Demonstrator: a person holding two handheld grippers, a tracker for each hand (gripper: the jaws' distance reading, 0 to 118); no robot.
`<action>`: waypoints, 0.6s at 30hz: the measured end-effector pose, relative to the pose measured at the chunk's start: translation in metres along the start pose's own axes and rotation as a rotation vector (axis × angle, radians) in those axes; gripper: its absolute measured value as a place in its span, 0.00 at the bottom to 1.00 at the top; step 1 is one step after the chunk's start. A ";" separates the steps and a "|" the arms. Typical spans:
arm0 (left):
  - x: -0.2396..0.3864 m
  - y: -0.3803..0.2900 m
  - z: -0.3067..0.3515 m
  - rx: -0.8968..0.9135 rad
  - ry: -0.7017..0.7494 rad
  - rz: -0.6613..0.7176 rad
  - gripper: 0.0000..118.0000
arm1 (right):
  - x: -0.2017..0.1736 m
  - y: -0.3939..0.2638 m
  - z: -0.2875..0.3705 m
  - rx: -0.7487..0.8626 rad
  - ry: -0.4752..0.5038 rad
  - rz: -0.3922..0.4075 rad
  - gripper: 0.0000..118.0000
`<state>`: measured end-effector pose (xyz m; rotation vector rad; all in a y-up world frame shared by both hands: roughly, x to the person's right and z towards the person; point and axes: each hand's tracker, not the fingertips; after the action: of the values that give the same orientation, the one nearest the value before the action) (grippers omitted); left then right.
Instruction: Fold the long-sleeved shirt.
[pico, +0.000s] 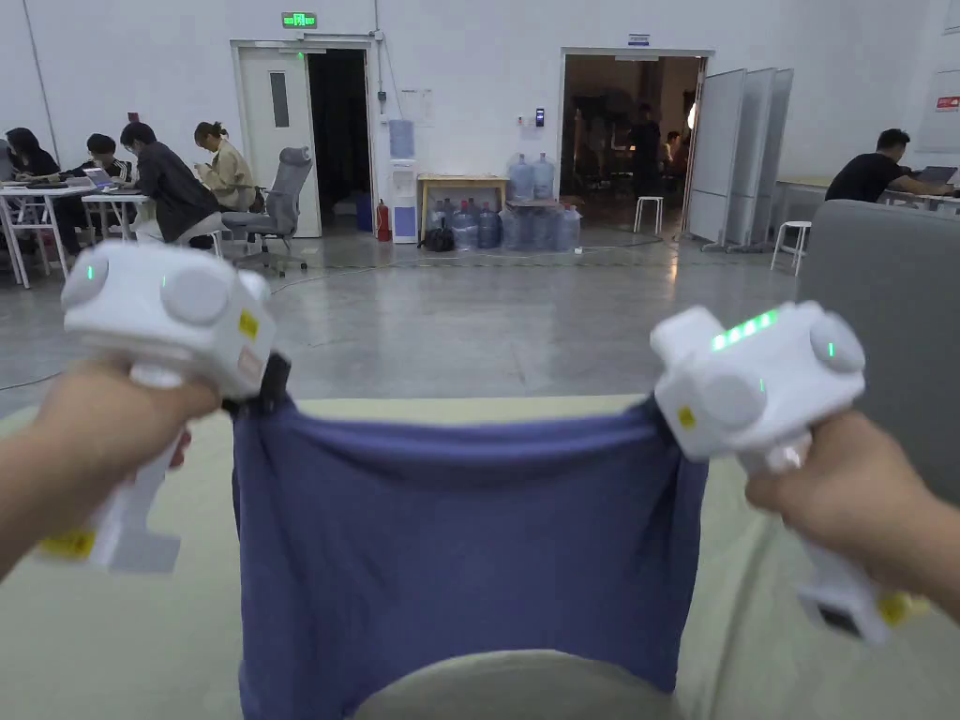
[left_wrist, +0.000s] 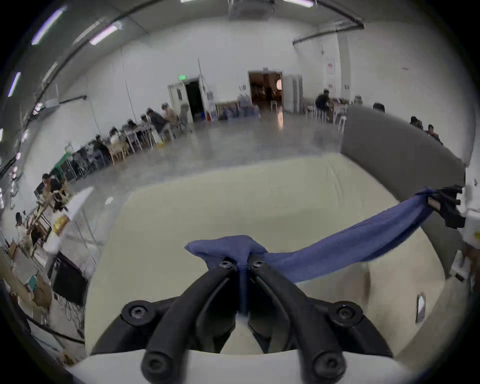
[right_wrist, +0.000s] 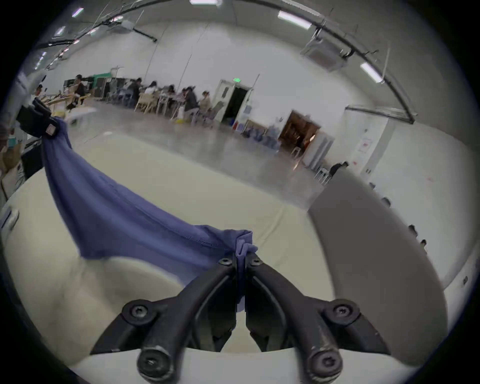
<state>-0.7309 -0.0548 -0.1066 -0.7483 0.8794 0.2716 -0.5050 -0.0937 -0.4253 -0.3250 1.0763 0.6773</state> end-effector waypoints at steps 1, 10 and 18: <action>0.001 -0.025 -0.004 -0.034 -0.012 -0.010 0.00 | -0.010 -0.028 0.002 -0.038 0.042 0.013 0.00; 0.031 -0.230 0.069 -0.162 -0.134 -0.157 0.00 | -0.058 -0.216 0.091 -0.143 0.188 -0.028 0.00; 0.057 -0.365 0.119 -0.295 -0.178 -0.161 0.00 | -0.097 -0.327 0.164 -0.275 0.249 -0.005 0.00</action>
<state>-0.4402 -0.2390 0.0722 -1.0468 0.6121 0.3232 -0.2075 -0.2839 -0.2898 -0.6627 1.2181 0.7970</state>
